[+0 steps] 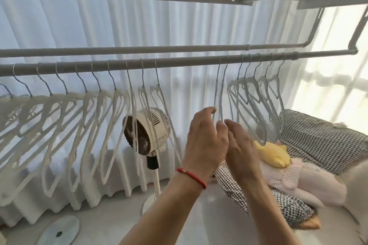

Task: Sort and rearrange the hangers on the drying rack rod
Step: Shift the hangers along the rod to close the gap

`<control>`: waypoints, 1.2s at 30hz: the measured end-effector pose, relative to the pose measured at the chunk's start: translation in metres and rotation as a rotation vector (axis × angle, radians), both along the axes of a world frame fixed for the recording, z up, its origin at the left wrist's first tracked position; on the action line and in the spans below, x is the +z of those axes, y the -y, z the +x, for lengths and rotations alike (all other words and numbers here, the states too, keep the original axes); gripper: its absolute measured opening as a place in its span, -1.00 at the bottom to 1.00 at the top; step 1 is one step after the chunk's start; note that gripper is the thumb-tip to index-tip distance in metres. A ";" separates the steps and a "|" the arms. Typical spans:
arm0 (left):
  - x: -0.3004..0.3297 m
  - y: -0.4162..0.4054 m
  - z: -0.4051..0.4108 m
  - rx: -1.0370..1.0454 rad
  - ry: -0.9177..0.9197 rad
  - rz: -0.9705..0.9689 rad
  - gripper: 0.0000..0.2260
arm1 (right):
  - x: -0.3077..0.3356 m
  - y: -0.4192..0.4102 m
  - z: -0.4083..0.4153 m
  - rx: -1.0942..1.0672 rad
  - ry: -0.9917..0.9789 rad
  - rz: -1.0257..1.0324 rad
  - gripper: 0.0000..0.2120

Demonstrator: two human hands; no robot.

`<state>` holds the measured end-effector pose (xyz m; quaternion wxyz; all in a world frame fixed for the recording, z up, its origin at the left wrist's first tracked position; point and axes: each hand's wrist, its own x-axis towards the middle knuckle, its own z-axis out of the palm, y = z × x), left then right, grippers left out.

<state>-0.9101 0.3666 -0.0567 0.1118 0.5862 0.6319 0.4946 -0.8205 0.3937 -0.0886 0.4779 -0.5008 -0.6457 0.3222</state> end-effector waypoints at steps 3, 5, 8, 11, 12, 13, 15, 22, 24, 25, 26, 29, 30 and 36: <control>-0.006 -0.030 0.012 0.051 0.071 -0.140 -0.58 | -0.008 -0.020 0.012 0.106 0.068 -0.042 -0.38; -0.010 -0.050 0.019 0.116 0.152 -0.203 -0.55 | -0.012 -0.039 0.024 0.178 0.117 -0.051 -0.49; -0.021 -0.076 0.027 0.194 0.295 -0.295 -0.57 | -0.020 -0.064 0.042 0.337 0.138 -0.122 -0.47; -0.029 -0.088 0.034 0.193 0.481 -0.335 -0.55 | -0.016 -0.085 0.038 0.385 0.057 -0.275 -0.41; -0.031 -0.090 0.036 0.177 0.583 -0.347 -0.56 | -0.013 -0.088 0.035 0.418 0.007 -0.333 -0.42; -0.031 -0.090 0.038 0.153 0.676 -0.348 -0.58 | -0.013 -0.091 0.032 0.449 -0.057 -0.395 -0.45; -0.031 -0.090 0.043 0.121 0.757 -0.345 -0.62 | -0.019 -0.103 0.025 0.450 -0.139 -0.417 -0.47; -0.038 -0.087 0.057 0.171 0.445 -0.290 -0.45 | -0.015 -0.117 0.032 0.492 -0.166 -0.350 -0.37; -0.042 -0.087 0.058 0.209 0.436 -0.258 -0.43 | -0.015 -0.120 0.033 0.497 -0.174 -0.356 -0.34; -0.043 -0.087 0.058 0.223 0.437 -0.247 -0.43 | -0.015 -0.122 0.034 0.493 -0.167 -0.361 -0.30; -0.044 -0.086 0.059 0.241 0.438 -0.243 -0.44 | -0.016 -0.123 0.035 0.489 -0.169 -0.372 -0.28; -0.046 -0.083 0.057 0.301 0.425 -0.232 -0.47 | -0.018 -0.126 0.035 0.474 -0.178 -0.408 -0.36; -0.046 -0.081 0.056 0.316 0.434 -0.217 -0.48 | -0.018 -0.127 0.035 0.473 -0.173 -0.418 -0.38; -0.053 -0.070 0.044 0.410 0.469 -0.123 -0.55 | -0.013 -0.121 0.030 0.485 -0.160 -0.442 -0.53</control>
